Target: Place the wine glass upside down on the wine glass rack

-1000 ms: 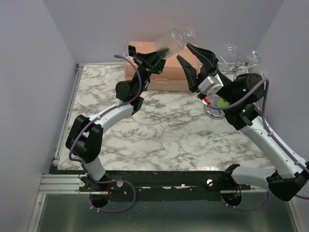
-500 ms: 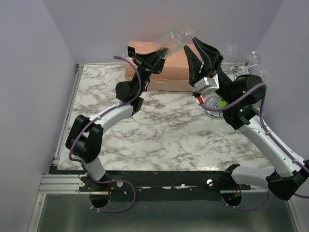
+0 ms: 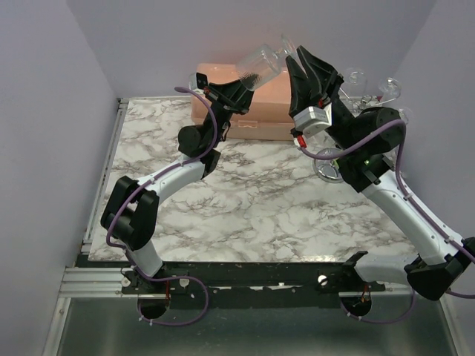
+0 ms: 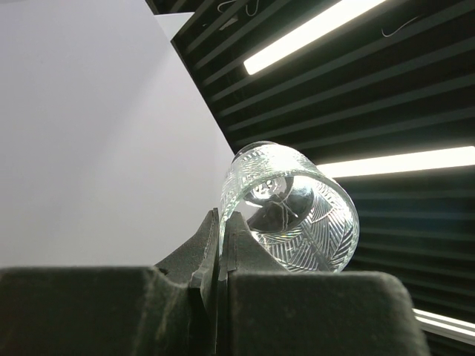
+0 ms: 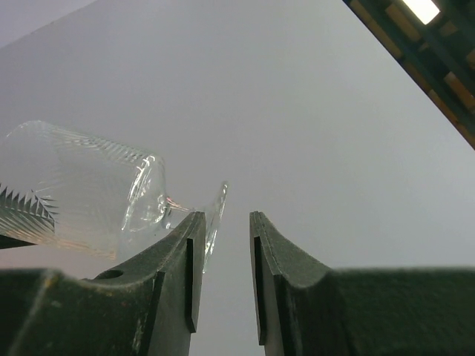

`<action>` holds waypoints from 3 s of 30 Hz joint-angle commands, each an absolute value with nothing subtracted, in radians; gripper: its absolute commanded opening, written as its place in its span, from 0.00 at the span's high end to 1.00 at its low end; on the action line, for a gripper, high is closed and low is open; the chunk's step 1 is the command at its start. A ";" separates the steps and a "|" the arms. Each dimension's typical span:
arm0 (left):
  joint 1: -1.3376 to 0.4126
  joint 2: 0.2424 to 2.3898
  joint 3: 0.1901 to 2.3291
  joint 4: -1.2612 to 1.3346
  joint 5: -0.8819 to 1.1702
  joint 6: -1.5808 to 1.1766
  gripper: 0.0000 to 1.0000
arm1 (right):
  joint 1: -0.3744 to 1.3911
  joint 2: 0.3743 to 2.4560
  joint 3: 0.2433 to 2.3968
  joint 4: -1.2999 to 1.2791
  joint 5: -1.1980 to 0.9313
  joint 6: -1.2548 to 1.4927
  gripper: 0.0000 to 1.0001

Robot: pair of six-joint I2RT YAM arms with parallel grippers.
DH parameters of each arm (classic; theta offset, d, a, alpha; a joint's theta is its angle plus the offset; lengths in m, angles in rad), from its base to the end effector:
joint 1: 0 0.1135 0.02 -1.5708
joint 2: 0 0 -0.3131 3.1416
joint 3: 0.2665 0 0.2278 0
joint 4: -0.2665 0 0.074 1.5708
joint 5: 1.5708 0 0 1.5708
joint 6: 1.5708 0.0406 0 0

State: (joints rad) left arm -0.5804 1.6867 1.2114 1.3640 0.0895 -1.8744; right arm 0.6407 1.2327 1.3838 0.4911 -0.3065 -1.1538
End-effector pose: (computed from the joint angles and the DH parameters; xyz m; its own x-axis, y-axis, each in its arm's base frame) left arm 0.2917 -0.1956 0.4661 -0.7602 -0.6381 0.1223 0.4421 -0.6460 -0.6223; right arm 0.1647 0.1381 0.5688 0.8926 -0.4218 -0.1591 0.1298 0.5784 -0.8054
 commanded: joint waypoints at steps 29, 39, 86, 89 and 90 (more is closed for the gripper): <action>-0.583 1.643 1.244 1.484 0.113 -1.893 1.00 | 0.646 1.268 1.551 0.264 -0.193 -1.106 0.71; -0.586 1.645 1.243 1.489 0.117 -1.890 1.00 | 0.646 1.274 1.588 0.192 -0.201 -1.068 0.89; -0.521 1.405 0.757 1.395 0.161 -1.844 0.33 | 0.646 1.373 1.799 -0.054 -0.005 -1.062 1.00; -0.479 1.307 0.655 1.328 0.181 -1.796 0.32 | 0.646 1.369 1.805 -0.133 0.070 -1.072 1.00; -0.463 1.269 0.626 1.304 0.191 -1.772 0.32 | 0.646 1.367 1.804 -0.159 0.090 -1.073 1.00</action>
